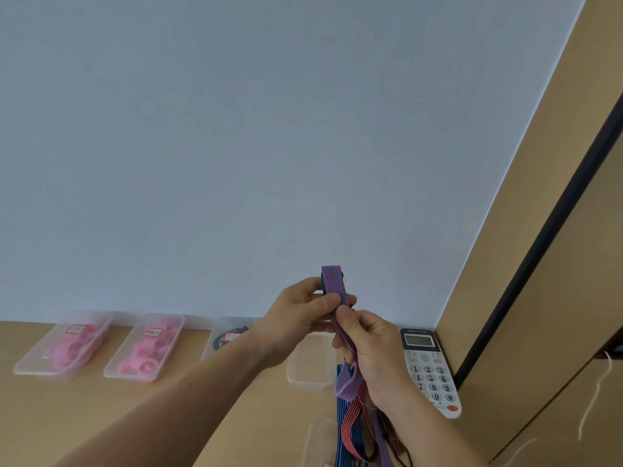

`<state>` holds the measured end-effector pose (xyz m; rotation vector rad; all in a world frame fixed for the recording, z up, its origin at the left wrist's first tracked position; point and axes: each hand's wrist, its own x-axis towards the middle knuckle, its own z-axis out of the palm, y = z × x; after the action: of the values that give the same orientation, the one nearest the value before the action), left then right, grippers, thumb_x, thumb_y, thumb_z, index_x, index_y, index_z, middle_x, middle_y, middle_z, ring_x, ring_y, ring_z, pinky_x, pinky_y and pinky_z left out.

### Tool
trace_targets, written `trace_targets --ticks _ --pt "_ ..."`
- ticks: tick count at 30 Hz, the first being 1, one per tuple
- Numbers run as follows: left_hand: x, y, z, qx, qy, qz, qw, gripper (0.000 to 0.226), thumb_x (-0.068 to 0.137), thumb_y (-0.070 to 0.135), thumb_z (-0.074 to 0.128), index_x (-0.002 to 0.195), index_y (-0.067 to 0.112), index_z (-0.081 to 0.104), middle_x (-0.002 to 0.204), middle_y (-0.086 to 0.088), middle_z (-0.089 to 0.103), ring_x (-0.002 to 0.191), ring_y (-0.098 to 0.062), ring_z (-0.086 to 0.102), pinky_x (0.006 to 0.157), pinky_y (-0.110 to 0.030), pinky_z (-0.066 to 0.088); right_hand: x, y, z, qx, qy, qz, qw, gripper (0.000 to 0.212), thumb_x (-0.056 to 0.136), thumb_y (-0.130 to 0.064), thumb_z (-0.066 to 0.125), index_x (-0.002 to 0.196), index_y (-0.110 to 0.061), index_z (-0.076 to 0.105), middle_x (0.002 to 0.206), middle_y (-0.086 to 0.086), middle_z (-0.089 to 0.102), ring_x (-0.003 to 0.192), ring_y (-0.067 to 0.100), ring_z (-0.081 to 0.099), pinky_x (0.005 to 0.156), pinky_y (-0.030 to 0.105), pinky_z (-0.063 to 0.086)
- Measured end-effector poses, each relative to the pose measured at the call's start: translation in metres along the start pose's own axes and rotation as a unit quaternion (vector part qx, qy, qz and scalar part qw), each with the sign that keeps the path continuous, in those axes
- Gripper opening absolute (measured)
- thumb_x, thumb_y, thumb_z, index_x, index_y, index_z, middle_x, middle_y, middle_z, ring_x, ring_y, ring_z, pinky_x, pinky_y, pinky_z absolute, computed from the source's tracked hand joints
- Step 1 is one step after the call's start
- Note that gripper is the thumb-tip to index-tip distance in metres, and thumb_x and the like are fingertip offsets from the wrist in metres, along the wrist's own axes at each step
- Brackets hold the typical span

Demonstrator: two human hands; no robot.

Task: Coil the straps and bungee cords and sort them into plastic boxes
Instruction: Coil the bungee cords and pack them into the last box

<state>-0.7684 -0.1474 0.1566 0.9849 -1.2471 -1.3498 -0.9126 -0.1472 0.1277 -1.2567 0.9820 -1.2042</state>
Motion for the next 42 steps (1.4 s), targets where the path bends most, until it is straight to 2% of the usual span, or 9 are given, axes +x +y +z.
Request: trace_targets --ticks 8,15,24,26,29,31,33,35,42 --pt "0.003 -0.006 0.0 0.217 0.109 0.12 0.963 0.023 0.099 0.009 0.055 0.119 0.019 0.06 0.1 0.003 0.076 0.087 -0.008 0.071 0.078 -0.028 0.053 -0.006 0.006 -0.004 -0.042 0.013 0.047 0.998 0.042 0.098 -0.041 0.054 0.072 -0.013 0.072 0.056 0.008 0.063 0.045 0.018 0.052 0.048 0.029 0.041" --pt "-0.008 -0.019 -0.006 0.526 0.127 0.299 0.786 0.029 0.096 0.032 0.051 0.12 0.029 0.067 0.077 0.016 0.071 0.06 -0.013 0.06 0.057 -0.031 0.052 -0.005 -0.002 -0.004 -0.023 0.028 0.057 0.998 0.06 0.095 -0.052 0.049 0.077 0.003 0.067 0.053 0.007 0.059 0.043 0.017 0.047 0.046 0.025 0.039" --pt "-0.003 -0.026 -0.011 0.591 0.093 0.455 0.659 0.052 0.067 -0.016 0.07 0.116 0.004 0.072 0.101 -0.005 0.075 0.057 -0.02 0.067 0.038 -0.031 0.051 -0.007 -0.005 -0.004 0.0 0.021 0.045 0.999 0.057 0.076 -0.064 0.057 0.073 -0.009 0.072 0.057 0.006 0.062 0.046 0.015 0.049 0.048 0.026 0.041" --pt "-0.003 -0.028 -0.008 0.576 0.084 0.423 0.695 0.054 0.074 -0.015 0.062 0.123 0.006 0.068 0.113 -0.007 0.073 0.073 -0.021 0.072 0.051 -0.033 0.058 -0.008 -0.005 -0.005 0.001 0.027 0.03 0.999 0.056 0.077 -0.064 0.057 0.071 -0.01 0.072 0.058 0.006 0.063 0.047 0.014 0.051 0.049 0.026 0.042" --pt "-0.006 -0.023 0.005 0.365 0.075 0.196 0.907 0.059 0.089 -0.004 0.053 0.143 0.02 0.05 0.138 -0.001 0.06 0.107 -0.003 0.065 0.084 -0.017 0.052 -0.006 -0.007 -0.008 0.0 0.032 0.006 0.999 0.052 0.076 -0.065 0.057 0.068 -0.015 0.07 0.059 0.004 0.064 0.047 0.014 0.051 0.05 0.028 0.043" --pt "-0.006 -0.008 0.012 0.104 0.059 0.019 0.993 0.052 0.091 0.015 0.058 0.142 0.021 0.048 0.129 0.0 0.064 0.102 -0.006 0.066 0.086 -0.025 0.054 -0.006 -0.007 -0.009 -0.009 0.025 -0.012 1.0 0.044 0.079 -0.061 0.056 0.066 -0.022 0.07 0.06 0.003 0.066 0.048 0.014 0.053 0.051 0.029 0.044" --pt "-0.004 0.002 0.012 -0.028 0.011 -0.07 0.997 0.031 0.089 0.031 0.058 0.114 0.014 0.065 0.1 -0.007 0.07 0.081 -0.02 0.067 0.083 -0.04 0.052 -0.007 -0.004 -0.008 -0.028 0.022 -0.034 0.999 0.037 0.083 -0.057 0.054 0.066 -0.027 0.069 0.061 0.002 0.067 0.049 0.013 0.054 0.05 0.027 0.045" --pt "-0.008 0.008 0.014 0.019 -0.061 -0.063 0.996 0.026 0.095 0.029 0.054 0.092 0.005 0.064 0.076 -0.011 0.064 0.072 -0.03 0.058 0.084 -0.046 0.048 -0.009 0.0 -0.008 -0.042 0.028 -0.056 0.997 0.035 0.087 -0.054 0.053 0.067 -0.029 0.069 0.059 0.0 0.066 0.048 0.012 0.055 0.049 0.025 0.046" --pt "-0.002 0.006 0.015 0.029 0.043 -0.003 0.999 0.028 0.093 -0.001 0.061 0.121 0.004 0.059 0.107 -0.016 0.074 0.086 -0.034 0.065 0.091 -0.05 0.053 -0.005 0.009 -0.013 -0.071 0.045 -0.005 0.996 0.055 0.085 -0.065 0.053 0.071 -0.014 0.069 0.051 0.003 0.061 0.042 0.016 0.051 0.049 0.03 0.042"
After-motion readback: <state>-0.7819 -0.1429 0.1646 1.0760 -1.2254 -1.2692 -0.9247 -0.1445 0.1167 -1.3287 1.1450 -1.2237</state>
